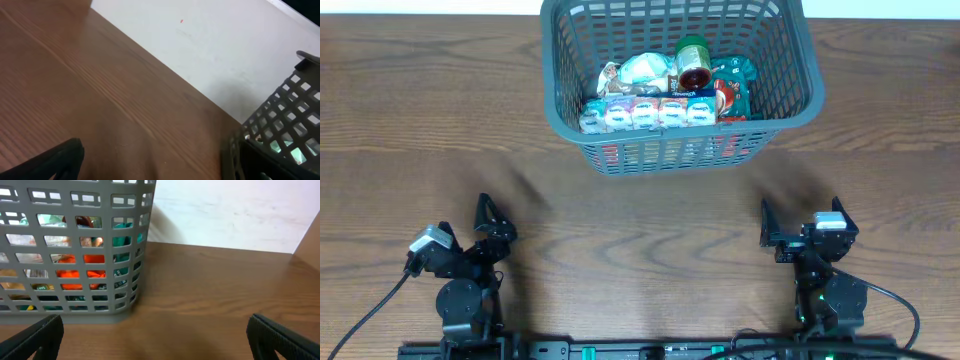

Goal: Pack container

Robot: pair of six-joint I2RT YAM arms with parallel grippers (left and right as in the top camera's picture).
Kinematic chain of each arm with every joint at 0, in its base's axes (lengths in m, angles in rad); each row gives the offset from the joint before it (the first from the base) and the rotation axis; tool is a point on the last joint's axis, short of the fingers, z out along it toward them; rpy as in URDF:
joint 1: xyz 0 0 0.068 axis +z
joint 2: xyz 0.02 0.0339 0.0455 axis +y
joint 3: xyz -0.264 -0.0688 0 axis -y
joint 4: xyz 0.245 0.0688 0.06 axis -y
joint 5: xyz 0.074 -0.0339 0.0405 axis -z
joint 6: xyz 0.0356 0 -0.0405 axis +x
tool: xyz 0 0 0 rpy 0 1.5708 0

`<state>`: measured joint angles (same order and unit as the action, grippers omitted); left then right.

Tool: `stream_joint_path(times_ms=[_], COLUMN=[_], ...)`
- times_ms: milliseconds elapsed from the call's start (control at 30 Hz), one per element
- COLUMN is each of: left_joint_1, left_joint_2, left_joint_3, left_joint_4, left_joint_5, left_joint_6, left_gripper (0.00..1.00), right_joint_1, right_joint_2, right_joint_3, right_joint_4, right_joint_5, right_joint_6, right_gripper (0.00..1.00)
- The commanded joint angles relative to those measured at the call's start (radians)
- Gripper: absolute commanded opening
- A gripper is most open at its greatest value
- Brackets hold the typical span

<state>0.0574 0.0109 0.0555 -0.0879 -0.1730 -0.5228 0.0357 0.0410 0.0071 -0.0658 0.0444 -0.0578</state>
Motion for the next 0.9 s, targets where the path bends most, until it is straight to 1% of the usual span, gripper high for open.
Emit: stream_joint_path(times_ms=[0, 100, 167, 233, 433, 567, 667, 733, 867], left_joint_1=[0.003, 0.003, 0.003, 0.003, 0.003, 0.003, 0.003, 0.003, 0.003], left_joint_2=[-0.009, -0.009, -0.009, -0.009, -0.009, -0.009, -0.009, -0.009, -0.009], left_joint_3=[-0.024, -0.043, -0.051, -0.051, -0.051, -0.051, -0.051, -0.051, -0.051], left_joint_4=[0.001, 0.013, 0.034, 0.034, 0.018, 0.018, 0.019, 0.019, 0.019], left_joint_5=[0.008, 0.009, 0.025, 0.053, 0.173, 0.178, 0.178, 0.178, 0.179], left_joint_6=[0.017, 0.021, 0.079, 0.169, 0.514, 0.688, 0.790, 0.824, 0.829], left_gripper=[0.99, 0.98, 0.99, 0.99, 0.99, 0.98, 0.99, 0.99, 0.98], right_joint_1=[-0.006, -0.006, -0.006, -0.006, -0.006, -0.006, -0.006, -0.006, -0.006], right_joint_2=[-0.003, -0.003, -0.003, -0.003, -0.003, -0.003, -0.003, -0.003, -0.003], right_joint_3=[-0.002, -0.002, -0.002, -0.002, -0.002, -0.002, -0.002, -0.002, -0.002], right_joint_4=[-0.005, -0.005, -0.005, -0.005, -0.005, -0.005, -0.005, -0.005, -0.005], right_joint_5=[0.004, 0.004, 0.004, 0.004, 0.004, 0.004, 0.004, 0.004, 0.004], right_joint_6=[0.016, 0.016, 0.016, 0.016, 0.016, 0.016, 0.016, 0.016, 0.016], right_gripper=[0.99, 0.99, 0.99, 0.99, 0.99, 0.99, 0.99, 0.99, 0.99])
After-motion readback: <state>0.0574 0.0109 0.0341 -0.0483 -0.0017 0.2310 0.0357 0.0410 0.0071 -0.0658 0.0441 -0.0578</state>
